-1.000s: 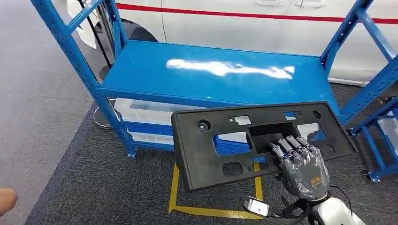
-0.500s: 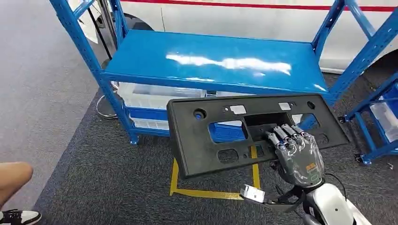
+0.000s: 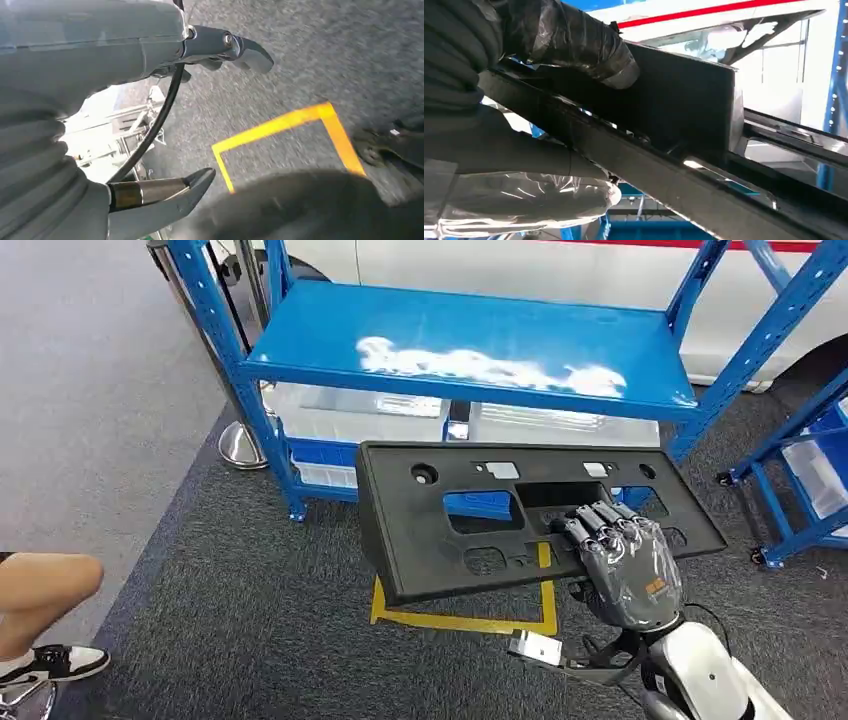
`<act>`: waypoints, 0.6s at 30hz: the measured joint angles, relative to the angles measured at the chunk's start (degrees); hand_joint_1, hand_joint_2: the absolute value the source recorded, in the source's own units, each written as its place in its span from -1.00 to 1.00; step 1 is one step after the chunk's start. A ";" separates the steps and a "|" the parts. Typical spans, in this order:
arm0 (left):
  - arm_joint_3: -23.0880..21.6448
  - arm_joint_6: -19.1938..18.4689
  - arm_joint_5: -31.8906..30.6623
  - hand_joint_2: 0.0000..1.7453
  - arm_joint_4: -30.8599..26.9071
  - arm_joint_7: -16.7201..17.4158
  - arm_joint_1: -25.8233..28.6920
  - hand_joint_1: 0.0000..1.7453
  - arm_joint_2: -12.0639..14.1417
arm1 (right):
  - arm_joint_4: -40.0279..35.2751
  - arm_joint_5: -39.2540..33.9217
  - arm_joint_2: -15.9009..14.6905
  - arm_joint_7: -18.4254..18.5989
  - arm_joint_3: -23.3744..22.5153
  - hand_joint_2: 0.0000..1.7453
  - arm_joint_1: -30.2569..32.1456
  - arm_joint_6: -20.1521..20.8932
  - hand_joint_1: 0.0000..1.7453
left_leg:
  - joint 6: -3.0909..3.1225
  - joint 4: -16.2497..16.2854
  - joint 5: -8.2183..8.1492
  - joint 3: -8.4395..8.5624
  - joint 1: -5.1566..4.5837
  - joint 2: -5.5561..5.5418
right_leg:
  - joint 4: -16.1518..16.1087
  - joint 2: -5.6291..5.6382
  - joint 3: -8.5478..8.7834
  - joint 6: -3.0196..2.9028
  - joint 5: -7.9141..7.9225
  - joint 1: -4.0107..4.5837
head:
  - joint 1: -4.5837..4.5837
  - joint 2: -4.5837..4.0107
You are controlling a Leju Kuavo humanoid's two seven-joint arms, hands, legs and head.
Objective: Take the parts from the cabinet and place them on the table.
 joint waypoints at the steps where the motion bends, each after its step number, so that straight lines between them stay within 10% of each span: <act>1: 0.00 -0.02 0.15 1.00 0.00 0.00 -0.06 -1.00 0.20 | 0.09 -0.04 0.00 -0.02 0.00 1.00 -0.18 0.15 1.00 | 0.52 0.00 0.74 -0.87 -0.04 0.05 | 2.02 0.02 -0.65 0.13 -3.67 0.00 | 0.11 0.00; 4: 0.02 -0.30 0.35 1.00 0.00 -0.02 0.04 -1.00 0.48 | 0.33 -0.28 0.04 -0.02 0.00 1.00 -0.44 0.41 1.00 | 1.02 0.13 3.02 -3.68 -0.41 0.19 | 13.71 0.06 -2.78 0.48 -12.43 -0.01 | 0.07 0.00; 6: 0.02 -0.52 0.17 1.00 0.00 -0.15 0.07 -1.00 0.50 | 0.39 -1.23 0.04 0.00 0.00 1.00 -0.45 0.72 1.00 | 0.97 0.60 4.43 -6.05 -0.64 0.19 | 16.63 0.17 -1.62 0.26 -9.86 0.05 | 0.04 0.00; 8: 0.02 -0.68 -0.44 1.00 0.00 -0.17 0.13 -1.00 0.57 | 0.35 -2.12 -0.02 0.04 -0.11 1.00 -0.47 1.13 1.00 | 0.84 1.08 5.58 -7.93 -0.85 0.18 | 11.17 0.25 3.59 -0.45 -5.61 0.33 | 0.04 0.00; 11: 0.02 -0.70 -0.83 1.00 0.00 -0.15 0.21 -1.00 0.59 | -0.22 -2.82 -0.85 0.09 -0.89 1.00 -0.45 1.38 1.00 | 0.16 1.28 7.06 -8.81 -1.04 0.13 | -3.13 0.13 13.02 -1.77 -9.58 1.14 | -0.02 0.00; 14: 0.00 -0.85 -1.51 1.00 0.00 -0.02 0.34 -1.00 0.72 | -0.57 -2.82 -1.42 0.22 -1.70 1.00 -0.13 1.27 1.00 | -0.94 0.19 9.11 -8.92 -0.78 0.16 | -3.29 0.18 11.97 -2.58 -7.85 1.59 | 0.06 0.00; 15: -0.02 -1.05 -1.90 1.00 0.00 0.11 0.44 -1.00 0.96 | -0.70 -2.64 -1.42 0.24 -1.94 1.00 0.20 1.20 1.00 | -1.28 0.67 8.13 -9.22 -0.72 0.03 | -3.93 -0.20 11.44 -2.95 -6.77 0.72 | 0.04 0.00; 18: -0.11 -1.31 -2.51 1.00 0.00 0.11 0.57 -1.00 1.07 | -1.05 -1.92 -1.42 0.35 -2.38 1.00 0.57 1.35 1.00 | -2.08 9.61 -2.36 -11.62 -0.40 -0.11 | -3.85 -0.15 8.79 -3.69 -4.54 0.78 | -0.07 0.00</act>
